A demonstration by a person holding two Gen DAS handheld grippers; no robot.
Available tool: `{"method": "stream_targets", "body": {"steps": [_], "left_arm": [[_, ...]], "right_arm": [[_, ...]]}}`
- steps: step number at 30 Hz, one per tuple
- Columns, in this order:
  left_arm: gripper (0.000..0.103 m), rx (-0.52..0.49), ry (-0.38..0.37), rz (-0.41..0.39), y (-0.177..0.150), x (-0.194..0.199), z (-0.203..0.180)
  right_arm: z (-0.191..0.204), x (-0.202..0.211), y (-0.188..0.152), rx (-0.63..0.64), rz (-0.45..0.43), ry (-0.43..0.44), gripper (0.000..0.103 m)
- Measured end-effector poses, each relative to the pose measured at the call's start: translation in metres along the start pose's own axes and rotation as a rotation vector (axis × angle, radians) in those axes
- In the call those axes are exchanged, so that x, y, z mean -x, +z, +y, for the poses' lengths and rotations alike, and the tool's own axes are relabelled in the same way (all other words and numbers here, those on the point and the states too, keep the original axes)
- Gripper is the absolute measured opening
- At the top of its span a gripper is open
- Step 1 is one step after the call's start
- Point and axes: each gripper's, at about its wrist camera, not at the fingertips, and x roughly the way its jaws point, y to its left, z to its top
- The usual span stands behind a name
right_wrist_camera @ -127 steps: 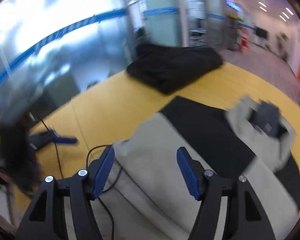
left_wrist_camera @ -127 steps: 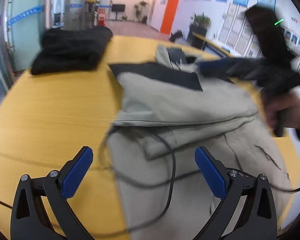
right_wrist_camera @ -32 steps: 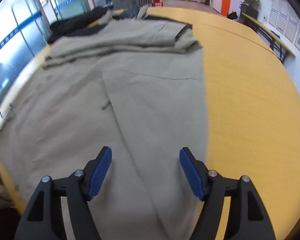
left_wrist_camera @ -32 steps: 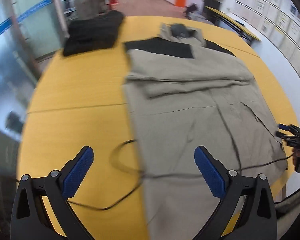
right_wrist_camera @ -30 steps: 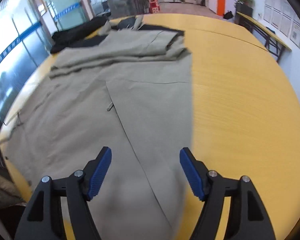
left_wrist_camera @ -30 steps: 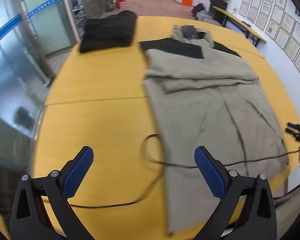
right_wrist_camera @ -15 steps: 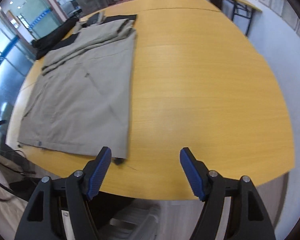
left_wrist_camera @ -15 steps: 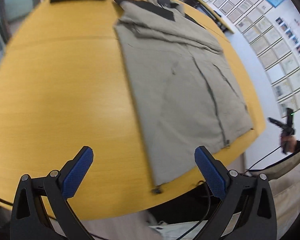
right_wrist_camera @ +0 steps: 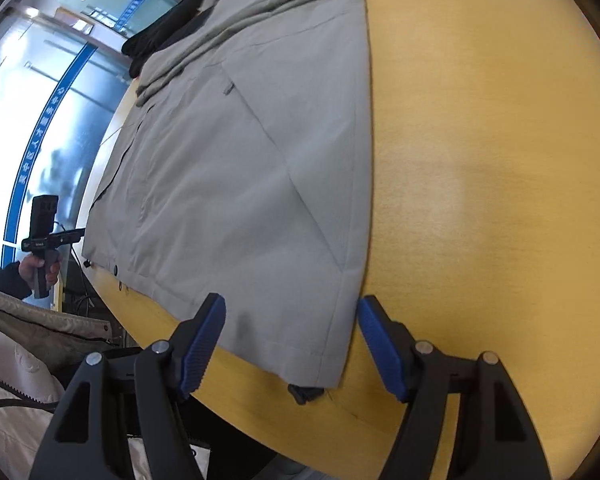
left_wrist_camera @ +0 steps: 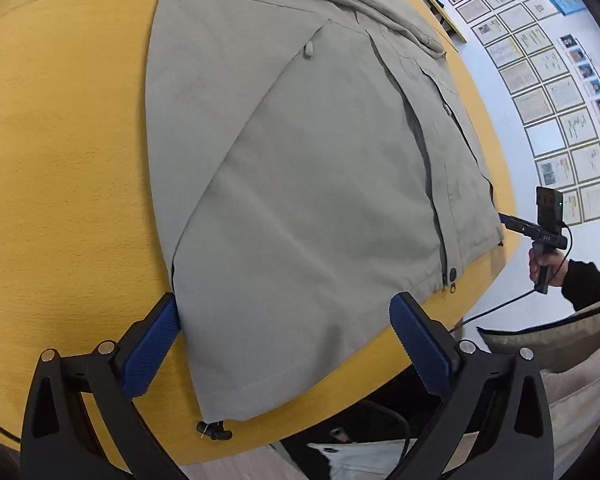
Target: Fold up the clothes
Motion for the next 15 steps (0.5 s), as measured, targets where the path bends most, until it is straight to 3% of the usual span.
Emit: {"method": "stream_targets", "body": {"steps": [6, 9, 10, 11, 12, 13, 15], "left_arm": [[0.102, 0.044, 0.019, -0.013, -0.001, -0.001, -0.006], [0.092, 0.080, 0.020, -0.021, -0.002, 0.003, -0.004], [0.075, 0.093, 0.032, -0.023, -0.003, 0.005, 0.000], [0.038, 0.106, 0.051, -0.024, -0.004, 0.008, 0.003], [0.023, 0.133, 0.082, -0.017, -0.005, 0.010, 0.010], [0.012, 0.166, 0.084, -0.011, -0.007, 0.010, 0.018], [0.006, 0.203, 0.061, 0.001, -0.010, 0.011, 0.027]], "right_arm": [[-0.001, 0.001, -0.001, 0.002, -0.001, 0.070, 0.072], [0.006, -0.009, 0.005, 0.028, 0.050, 0.091, 0.066], [0.009, -0.013, 0.008, 0.036, 0.068, 0.095, 0.051], [0.011, -0.017, 0.010, 0.043, 0.085, 0.098, 0.035], [0.014, -0.022, 0.012, 0.046, 0.103, 0.097, 0.030], [0.017, -0.027, 0.014, 0.050, 0.120, 0.096, 0.023], [0.029, -0.034, 0.007, 0.104, 0.163, 0.108, 0.016]]}}
